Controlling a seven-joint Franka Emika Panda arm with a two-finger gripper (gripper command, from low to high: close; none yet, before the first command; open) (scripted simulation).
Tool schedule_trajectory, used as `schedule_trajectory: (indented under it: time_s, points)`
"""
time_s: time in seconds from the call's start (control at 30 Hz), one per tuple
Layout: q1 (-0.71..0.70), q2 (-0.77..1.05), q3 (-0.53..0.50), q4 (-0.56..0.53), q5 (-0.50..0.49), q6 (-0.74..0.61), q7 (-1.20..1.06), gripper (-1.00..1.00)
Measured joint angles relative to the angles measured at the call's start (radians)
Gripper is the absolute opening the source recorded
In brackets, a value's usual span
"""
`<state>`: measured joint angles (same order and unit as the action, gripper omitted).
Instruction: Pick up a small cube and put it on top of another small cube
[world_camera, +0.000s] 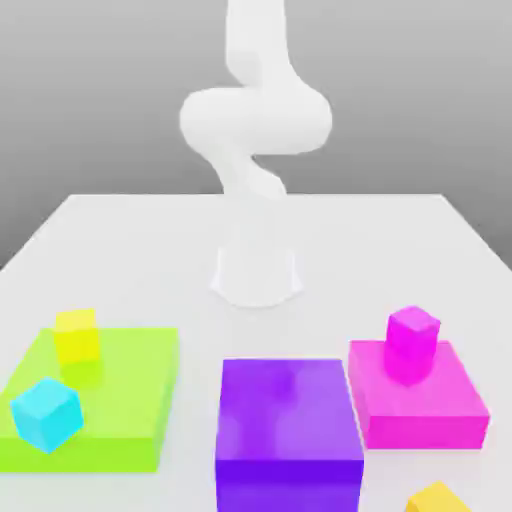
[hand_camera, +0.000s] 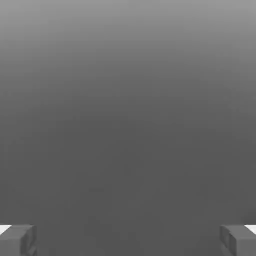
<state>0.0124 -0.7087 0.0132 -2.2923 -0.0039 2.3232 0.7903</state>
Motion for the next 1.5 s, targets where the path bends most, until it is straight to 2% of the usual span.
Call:
schedule_trajectory:
  time_s: [0.63, 1.0, 1.13, 1.17, 1.37, 1.5]
  points:
    - [0.098, 0.695, 0.115, 0.059, -0.063, 0.176, -0.050, 0.00]
    - [0.173, 1.096, 0.148, 0.093, -0.122, 0.277, -0.063, 0.00]
    - [0.199, 1.241, 0.124, 0.122, -0.157, 0.372, -0.042, 0.00]
    - [0.206, 1.268, 0.116, 0.128, -0.162, 0.392, -0.038, -1.00]
    - [0.208, 1.282, 0.113, 0.131, -0.165, 0.402, -0.036, -1.00]
    - [0.189, 1.184, 0.138, 0.109, -0.140, 0.327, -0.054, -1.00]
